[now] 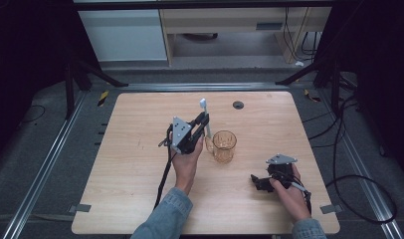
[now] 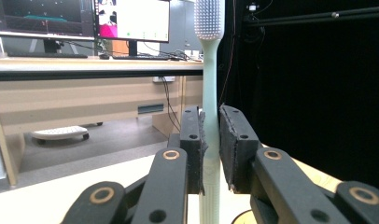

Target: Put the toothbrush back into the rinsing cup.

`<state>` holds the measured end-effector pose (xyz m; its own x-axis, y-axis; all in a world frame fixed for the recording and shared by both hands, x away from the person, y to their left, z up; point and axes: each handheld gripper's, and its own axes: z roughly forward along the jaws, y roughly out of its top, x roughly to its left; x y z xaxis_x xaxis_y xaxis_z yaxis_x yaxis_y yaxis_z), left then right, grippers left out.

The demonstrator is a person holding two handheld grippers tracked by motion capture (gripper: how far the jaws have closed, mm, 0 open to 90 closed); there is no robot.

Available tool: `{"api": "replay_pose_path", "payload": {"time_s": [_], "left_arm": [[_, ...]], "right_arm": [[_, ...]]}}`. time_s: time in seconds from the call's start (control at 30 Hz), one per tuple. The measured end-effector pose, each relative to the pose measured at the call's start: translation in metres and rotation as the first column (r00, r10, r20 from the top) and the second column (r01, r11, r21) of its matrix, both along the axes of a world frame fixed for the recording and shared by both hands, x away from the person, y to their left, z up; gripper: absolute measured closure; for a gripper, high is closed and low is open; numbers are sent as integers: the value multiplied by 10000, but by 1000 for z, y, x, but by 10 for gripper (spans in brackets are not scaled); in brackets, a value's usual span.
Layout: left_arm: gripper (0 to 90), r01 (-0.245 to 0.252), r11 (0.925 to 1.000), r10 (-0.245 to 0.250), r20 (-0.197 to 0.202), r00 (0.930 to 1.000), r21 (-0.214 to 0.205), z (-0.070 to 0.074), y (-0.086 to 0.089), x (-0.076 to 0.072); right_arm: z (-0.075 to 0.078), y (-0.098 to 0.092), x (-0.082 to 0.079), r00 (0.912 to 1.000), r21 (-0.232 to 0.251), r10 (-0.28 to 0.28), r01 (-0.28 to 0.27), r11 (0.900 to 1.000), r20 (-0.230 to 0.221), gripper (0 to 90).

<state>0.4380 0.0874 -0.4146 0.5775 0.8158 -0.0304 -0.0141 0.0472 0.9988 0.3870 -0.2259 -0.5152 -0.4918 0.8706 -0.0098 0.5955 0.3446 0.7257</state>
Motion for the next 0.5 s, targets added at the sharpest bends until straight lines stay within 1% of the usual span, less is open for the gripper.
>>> {"api": "replay_pose_path", "payload": {"time_s": [0.07,0.1,0.2,0.3,0.5], "left_arm": [[792,-36,9999,35,32,10000,169,-2,-1,0],[792,-37,9999,36,37,10000,155,-3,-1,0],[793,-37,10000,37,-78,10000,-86,-7,-1,1],[792,4,10000,-4,-56,10000,28,-9,-3,0],[792,-2,10000,3,-135,9999,68,-14,-6,1]], "right_arm": [[0,0,0,10000,-1,4,-4,10000,0,8],[0,0,0,10000,-3,2,-2,10000,2,8],[0,0,0,10000,2,2,-2,10000,2,8],[0,0,0,10000,-5,13,-13,10000,1,8],[0,0,0,10000,-20,35,-35,10000,-8,8]]}}
